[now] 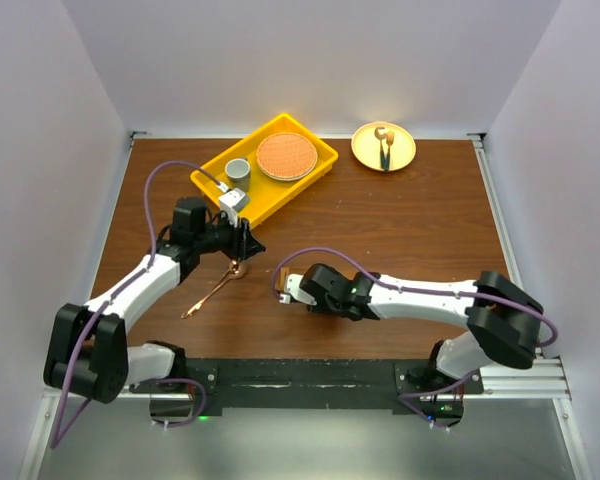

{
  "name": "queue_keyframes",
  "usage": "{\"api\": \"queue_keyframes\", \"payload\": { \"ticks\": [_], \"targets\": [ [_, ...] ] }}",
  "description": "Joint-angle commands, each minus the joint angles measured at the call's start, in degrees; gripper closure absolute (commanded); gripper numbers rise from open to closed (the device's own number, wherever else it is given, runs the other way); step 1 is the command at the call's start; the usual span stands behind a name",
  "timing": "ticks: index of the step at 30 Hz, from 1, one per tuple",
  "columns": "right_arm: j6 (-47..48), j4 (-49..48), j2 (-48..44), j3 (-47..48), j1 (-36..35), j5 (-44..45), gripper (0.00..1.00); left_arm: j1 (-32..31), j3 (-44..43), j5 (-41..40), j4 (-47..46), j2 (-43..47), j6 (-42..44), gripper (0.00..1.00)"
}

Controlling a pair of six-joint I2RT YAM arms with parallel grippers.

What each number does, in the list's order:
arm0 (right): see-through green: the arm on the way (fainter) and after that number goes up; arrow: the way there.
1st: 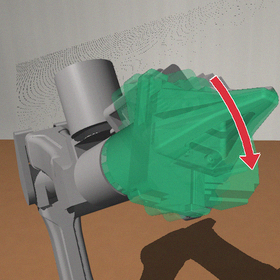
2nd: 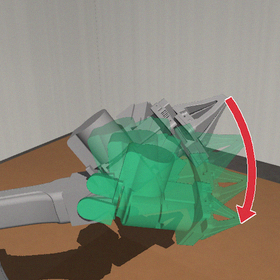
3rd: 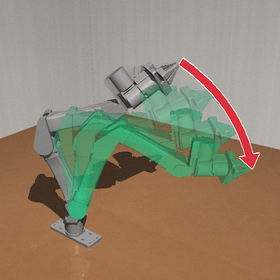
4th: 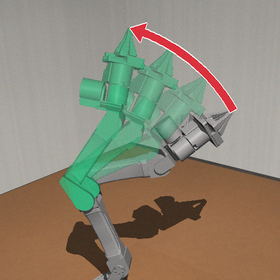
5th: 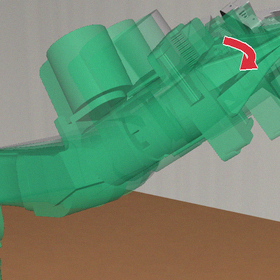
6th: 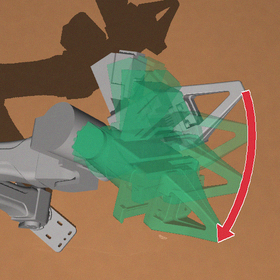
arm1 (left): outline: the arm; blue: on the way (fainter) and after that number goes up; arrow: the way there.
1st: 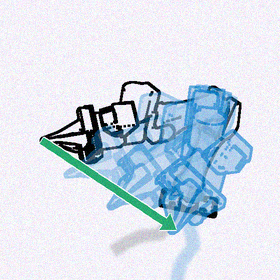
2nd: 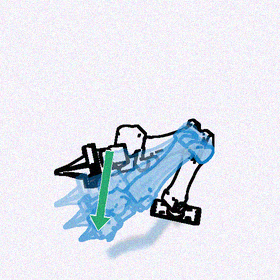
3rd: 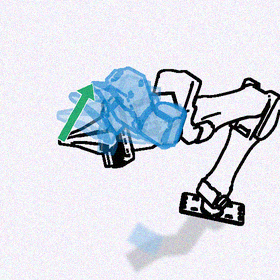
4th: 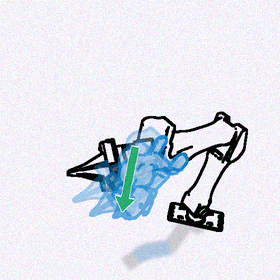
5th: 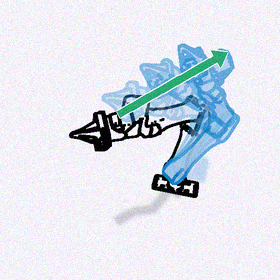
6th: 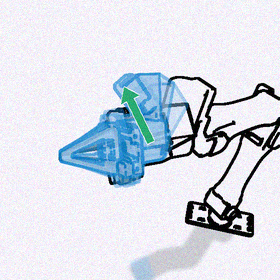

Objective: Fold the napkin into a case and place the utensils inside
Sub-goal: Turn over the smaller rectangle-folded napkin at the center of the board, then smooth out the smaller rectangle-folded napkin at the center of the board.

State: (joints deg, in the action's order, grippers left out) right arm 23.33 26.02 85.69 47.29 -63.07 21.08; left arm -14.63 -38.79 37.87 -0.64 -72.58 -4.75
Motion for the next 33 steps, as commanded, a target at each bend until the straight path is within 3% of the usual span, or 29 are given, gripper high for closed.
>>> {"api": "queue_keyframes", "payload": {
  "ticks": [1, 3, 6, 10, 13, 17, 19, 21, 24, 29, 33],
  "targets": [
    [-2.68, 2.8, -4.13, 3.16, -1.62, -6.3, 0.37, 0.39, -0.32, 0.8, 5.98, 3.05, 4.47, 0.6],
    [-3.12, 4.65, -4.65, 4.91, -1.79, -9.55, 0.3, 0.39, -2.16, 1.33, 9.33, 3.58, 8.78, 0.6],
    [-3.47, 7.46, -6.76, 6.67, -1.8, -13.07, 0.32, 0.39, -4.89, 1.6, 17.23, 4.55, 16.94, 0.61],
    [-3.38, 12.2, -12.1, 9.66, 0.56, -18.34, 0.34, 0.48, -7.88, 5.1, 22.09, 2.71, 21.01, 0.67],
    [-2.34, 15.79, -16.93, 13.35, 11.36, -27.91, 0.32, 0.4, -8.67, 8.27, 20.78, 0.16, 20.23, 0.7],
    [8.8, 18.72, -20.91, 13.45, 21.13, -33.03, 0.36, -1.97, -11.31, 9.77, 20.68, -4.58, 22.15, 0.73],
    [11.64, 21.24, -20.22, 13.18, 27.01, -36.09, 0.45, -4.26, -12.97, 9.51, 20.86, -7.22, 22.95, 0.76],
    [13.58, 22.4, -18.29, 13.88, 34.1, -39.96, 0.48, -5.92, -13.42, 8.98, 19.2, -8.98, 22.25, 0.79],
    [13.32, 22.49, -12.77, 15.28, 39.4, -43.66, 0.55, -7.77, -13.95, 7.93, 17.52, -11.0, 21.81, 0.82],
    [13.4, 24.78, -4.67, 17.05, 44.69, -46.74, 0.56, -11.03, -14.74, 5.73, 16.82, -13.64, 21.81, 0.86],
    [14.81, 23.73, -2.29, 15.29, 45.05, -47.01, 0.55, -12.79, -14.3, 5.02, 15.41, -15.57, 20.92, 0.88]
  ]
}}
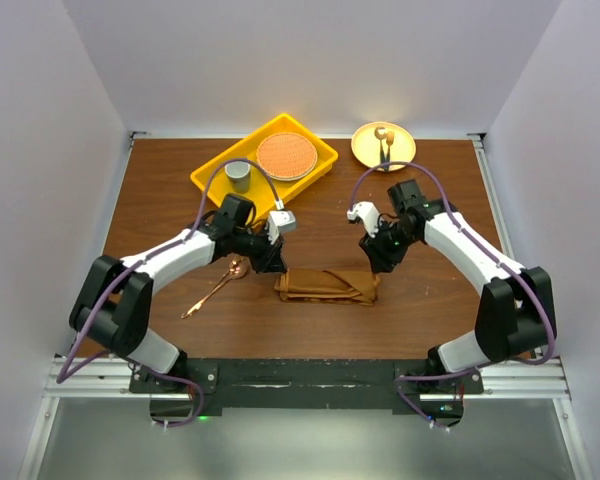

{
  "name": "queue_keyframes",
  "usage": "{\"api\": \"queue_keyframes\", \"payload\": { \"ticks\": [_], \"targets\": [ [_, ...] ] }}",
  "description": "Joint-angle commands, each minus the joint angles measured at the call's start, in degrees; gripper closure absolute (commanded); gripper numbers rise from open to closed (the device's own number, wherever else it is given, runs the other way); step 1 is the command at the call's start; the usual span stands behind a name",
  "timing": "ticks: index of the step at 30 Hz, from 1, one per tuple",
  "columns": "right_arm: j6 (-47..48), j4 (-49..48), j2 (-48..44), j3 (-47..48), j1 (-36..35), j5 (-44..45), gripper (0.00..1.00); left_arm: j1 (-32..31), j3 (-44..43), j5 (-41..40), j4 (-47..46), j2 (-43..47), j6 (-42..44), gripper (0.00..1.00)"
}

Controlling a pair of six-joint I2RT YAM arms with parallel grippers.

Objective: Fold the napkin into a case and place the utensils inside
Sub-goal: Smooth out the smaller rectangle-folded napkin at the center of the board.

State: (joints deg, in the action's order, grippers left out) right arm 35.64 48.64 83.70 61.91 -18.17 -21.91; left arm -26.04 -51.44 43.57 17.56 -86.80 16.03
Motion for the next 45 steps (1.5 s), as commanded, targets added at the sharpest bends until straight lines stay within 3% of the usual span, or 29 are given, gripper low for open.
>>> {"api": "queue_keyframes", "payload": {
  "ticks": [1, 15, 27, 34, 41, 45],
  "targets": [
    [3.2, 1.28, 0.32, 0.32, 0.16, -4.28, 0.55, -1.55, -1.65, -0.68, -2.8, -1.61, 0.14, 0.88],
    [5.05, 1.27, 1.11, -7.07, -0.55, -5.16, 0.59, -5.86, 0.55, -0.33, -4.2, -4.07, -1.88, 0.91],
    [5.23, -1.62, 2.69, -12.25, -9.6, -0.15, 0.6, -7.62, 2.92, -3.93, -3.41, -6.36, -1.27, 0.94],
    [4.09, -4.17, 6.29, -12.69, -11.44, 1.7, 0.55, -7.44, 2.58, -6.57, -2.36, -11.1, -1.35, 0.94],
    [5.05, -1.46, 7.97, -11.03, -11.62, -0.58, 0.52, -7.09, -3.57, -9.47, 0.54, -15.67, 1.36, 0.92],
    [4.97, 4.52, 2.62, -3.5, -10.23, -6.72, 0.37, -5.52, -7.88, -8.34, 2.38, -15.5, 4.7, 0.83]
  ]
}}
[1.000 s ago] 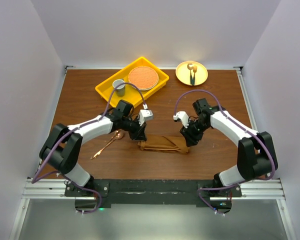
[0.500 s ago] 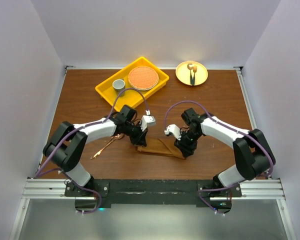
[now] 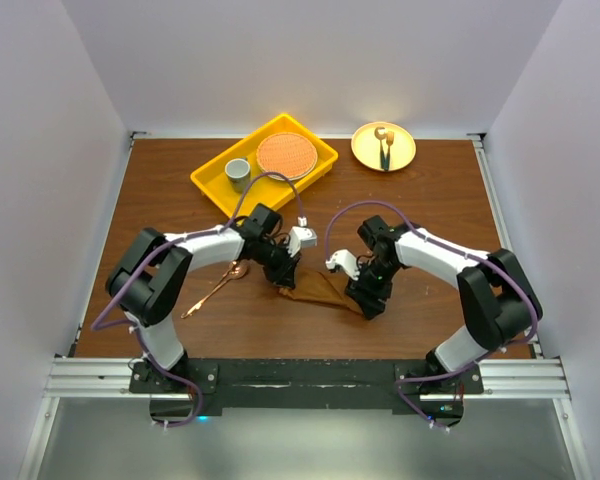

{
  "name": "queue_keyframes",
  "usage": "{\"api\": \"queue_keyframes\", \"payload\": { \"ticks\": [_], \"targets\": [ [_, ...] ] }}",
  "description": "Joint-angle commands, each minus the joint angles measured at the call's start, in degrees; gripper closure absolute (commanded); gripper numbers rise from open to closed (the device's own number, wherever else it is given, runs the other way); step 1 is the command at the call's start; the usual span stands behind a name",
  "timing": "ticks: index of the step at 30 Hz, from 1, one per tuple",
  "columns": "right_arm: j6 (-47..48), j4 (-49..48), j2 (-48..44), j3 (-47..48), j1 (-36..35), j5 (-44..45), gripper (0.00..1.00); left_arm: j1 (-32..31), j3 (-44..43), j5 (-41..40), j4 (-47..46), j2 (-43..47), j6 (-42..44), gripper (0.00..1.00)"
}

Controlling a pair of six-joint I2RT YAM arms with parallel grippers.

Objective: Fold the napkin into a case and place the utensils inside
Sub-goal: Smooth out the smaller rectangle-folded napkin at the center of the board, then rotate the smaller rectangle-folded napkin at the center of the board.

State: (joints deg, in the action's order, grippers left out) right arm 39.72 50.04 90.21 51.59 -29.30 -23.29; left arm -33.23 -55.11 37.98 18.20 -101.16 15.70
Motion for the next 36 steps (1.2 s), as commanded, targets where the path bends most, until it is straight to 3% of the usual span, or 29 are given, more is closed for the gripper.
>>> {"api": "queue_keyframes", "payload": {
  "ticks": [1, 3, 7, 14, 17, 25, 36],
  "targets": [
    [0.88, 4.61, -4.69, 8.77, 1.95, -8.32, 0.35, 2.2, -6.04, -1.95, 2.19, -0.44, 6.0, 0.79],
    [0.62, 9.01, -5.49, 14.81, 6.5, -10.8, 0.29, 3.78, -7.2, 0.77, 2.72, 2.27, 6.88, 0.74],
    [2.9, 13.77, -2.24, 22.22, 12.06, -9.94, 0.25, 4.14, -6.33, 1.13, 4.04, 8.69, 9.87, 0.71],
    [5.28, 10.87, 4.87, 24.34, 13.48, -7.03, 0.43, 2.13, -2.55, -0.44, 9.75, 13.01, 11.19, 0.78],
    [5.36, 10.86, 9.18, 24.78, 13.48, -7.38, 0.46, 0.37, 0.09, -2.11, 9.49, 13.54, 10.93, 0.82],
    [6.68, 9.2, 13.93, 21.54, 11.81, -7.91, 0.48, -1.4, 2.11, -6.07, 9.84, 9.94, 10.49, 0.87],
    [6.42, 6.74, 9.11, 10.37, 3.64, -9.76, 0.5, 2.38, -3.33, -8.18, 5.98, 0.98, 5.22, 0.88]
  ]
}}
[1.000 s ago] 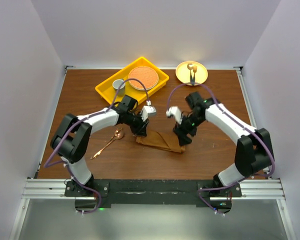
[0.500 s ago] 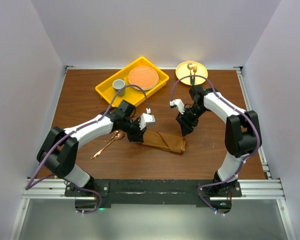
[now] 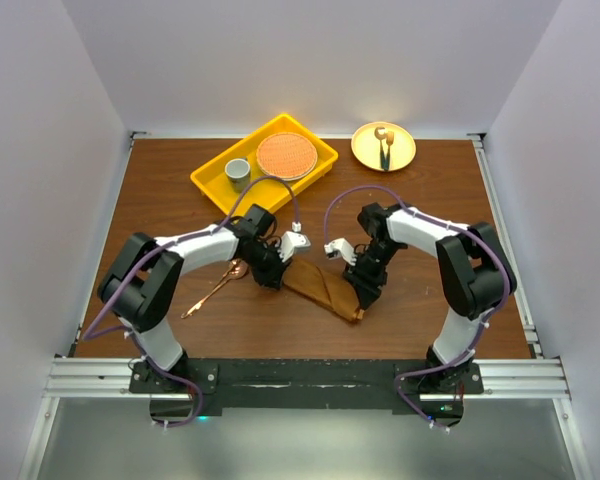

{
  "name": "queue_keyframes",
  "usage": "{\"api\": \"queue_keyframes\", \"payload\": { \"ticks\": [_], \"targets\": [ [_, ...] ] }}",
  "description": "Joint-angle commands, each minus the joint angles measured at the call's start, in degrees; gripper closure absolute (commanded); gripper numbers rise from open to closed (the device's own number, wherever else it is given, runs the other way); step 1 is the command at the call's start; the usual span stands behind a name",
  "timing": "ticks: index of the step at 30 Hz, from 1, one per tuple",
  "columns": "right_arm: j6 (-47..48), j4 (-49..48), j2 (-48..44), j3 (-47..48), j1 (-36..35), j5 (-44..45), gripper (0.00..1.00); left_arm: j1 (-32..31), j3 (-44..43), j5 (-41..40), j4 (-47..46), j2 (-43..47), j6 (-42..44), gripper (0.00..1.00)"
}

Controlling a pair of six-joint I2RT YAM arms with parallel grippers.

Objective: Fold the napkin into a case and place the utensils inside
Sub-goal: Rotate the smaller rectangle-folded napkin at the center of the board.

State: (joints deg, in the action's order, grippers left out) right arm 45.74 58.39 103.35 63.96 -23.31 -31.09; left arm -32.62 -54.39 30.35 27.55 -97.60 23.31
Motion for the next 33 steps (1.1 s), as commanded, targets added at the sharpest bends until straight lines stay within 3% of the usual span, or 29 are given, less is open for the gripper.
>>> {"api": "queue_keyframes", "payload": {
  "ticks": [1, 12, 20, 28, 33],
  "targets": [
    [-0.2, -2.22, -4.12, -2.26, -2.79, -2.22, 0.49, 1.95, -4.93, -0.29, -3.47, -3.46, -2.65, 0.87],
    [-7.76, -8.11, -3.59, 0.02, -8.33, -6.79, 0.33, 3.62, -15.3, 4.54, -4.87, -13.57, -7.22, 0.84],
    [-13.39, -15.05, -3.51, -1.82, -12.19, -8.28, 0.27, 5.99, -18.82, 10.16, -3.91, -16.92, -8.28, 0.7],
    [-17.08, -19.81, -5.52, -2.0, -15.1, -10.04, 0.23, 8.8, -18.56, 14.65, -2.59, -13.68, -9.6, 0.62],
    [-11.21, -11.99, -14.04, 0.54, -13.0, -12.84, 0.27, 12.75, -18.38, 15.61, -0.4, -6.57, -9.34, 0.58]
  ]
}}
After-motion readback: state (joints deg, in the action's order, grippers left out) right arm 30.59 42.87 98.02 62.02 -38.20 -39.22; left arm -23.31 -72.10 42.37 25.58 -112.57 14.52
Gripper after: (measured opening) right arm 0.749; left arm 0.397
